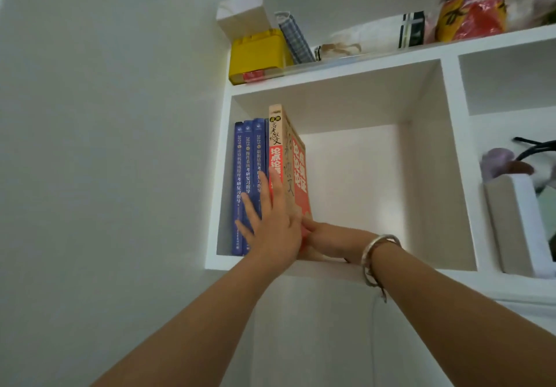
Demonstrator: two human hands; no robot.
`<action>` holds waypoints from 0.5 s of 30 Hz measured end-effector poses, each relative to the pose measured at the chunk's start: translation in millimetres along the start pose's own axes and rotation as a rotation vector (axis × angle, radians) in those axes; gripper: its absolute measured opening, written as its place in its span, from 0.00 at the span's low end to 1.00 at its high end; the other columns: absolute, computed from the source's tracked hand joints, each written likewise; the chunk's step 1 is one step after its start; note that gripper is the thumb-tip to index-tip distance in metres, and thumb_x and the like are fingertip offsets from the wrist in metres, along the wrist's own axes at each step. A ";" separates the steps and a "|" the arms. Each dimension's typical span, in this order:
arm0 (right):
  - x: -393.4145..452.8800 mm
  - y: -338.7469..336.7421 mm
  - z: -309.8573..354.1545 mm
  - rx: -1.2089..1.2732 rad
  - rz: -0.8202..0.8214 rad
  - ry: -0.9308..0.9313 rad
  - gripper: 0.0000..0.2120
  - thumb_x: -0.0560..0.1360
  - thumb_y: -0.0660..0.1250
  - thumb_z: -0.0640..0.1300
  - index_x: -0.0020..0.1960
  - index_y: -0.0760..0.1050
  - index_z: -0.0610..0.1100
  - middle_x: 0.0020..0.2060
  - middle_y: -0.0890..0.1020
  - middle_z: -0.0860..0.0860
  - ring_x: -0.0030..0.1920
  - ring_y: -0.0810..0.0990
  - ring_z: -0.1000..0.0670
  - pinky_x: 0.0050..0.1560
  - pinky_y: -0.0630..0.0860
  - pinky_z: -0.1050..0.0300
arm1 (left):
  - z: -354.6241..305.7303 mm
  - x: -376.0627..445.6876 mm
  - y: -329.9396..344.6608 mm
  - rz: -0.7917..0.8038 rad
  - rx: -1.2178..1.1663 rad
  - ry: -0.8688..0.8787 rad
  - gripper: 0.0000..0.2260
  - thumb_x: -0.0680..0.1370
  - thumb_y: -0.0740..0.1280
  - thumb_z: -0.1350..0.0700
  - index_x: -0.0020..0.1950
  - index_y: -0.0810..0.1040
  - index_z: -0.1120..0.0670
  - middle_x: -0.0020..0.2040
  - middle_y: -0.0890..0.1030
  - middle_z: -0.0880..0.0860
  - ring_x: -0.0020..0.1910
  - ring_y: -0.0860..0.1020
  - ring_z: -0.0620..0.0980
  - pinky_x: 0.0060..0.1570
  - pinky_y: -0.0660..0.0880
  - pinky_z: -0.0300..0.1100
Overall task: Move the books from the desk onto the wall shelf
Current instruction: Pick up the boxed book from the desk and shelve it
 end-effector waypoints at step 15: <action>-70.6 -17.0 -1.1 0.409 -0.367 -0.068 0.25 0.79 0.54 0.37 0.74 0.60 0.53 0.61 0.76 0.48 0.51 0.73 0.51 0.46 0.70 0.64 | 19.0 -16.4 -0.1 0.126 0.182 0.076 0.33 0.78 0.51 0.37 0.76 0.36 0.42 0.77 0.34 0.45 0.76 0.34 0.57 0.71 0.37 0.63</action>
Point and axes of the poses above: each hand's wrist, its own x-axis towards the middle knuckle, its own y-axis out of the palm, z = x × y, the point moved 2 cm from there along x, towards the middle knuckle
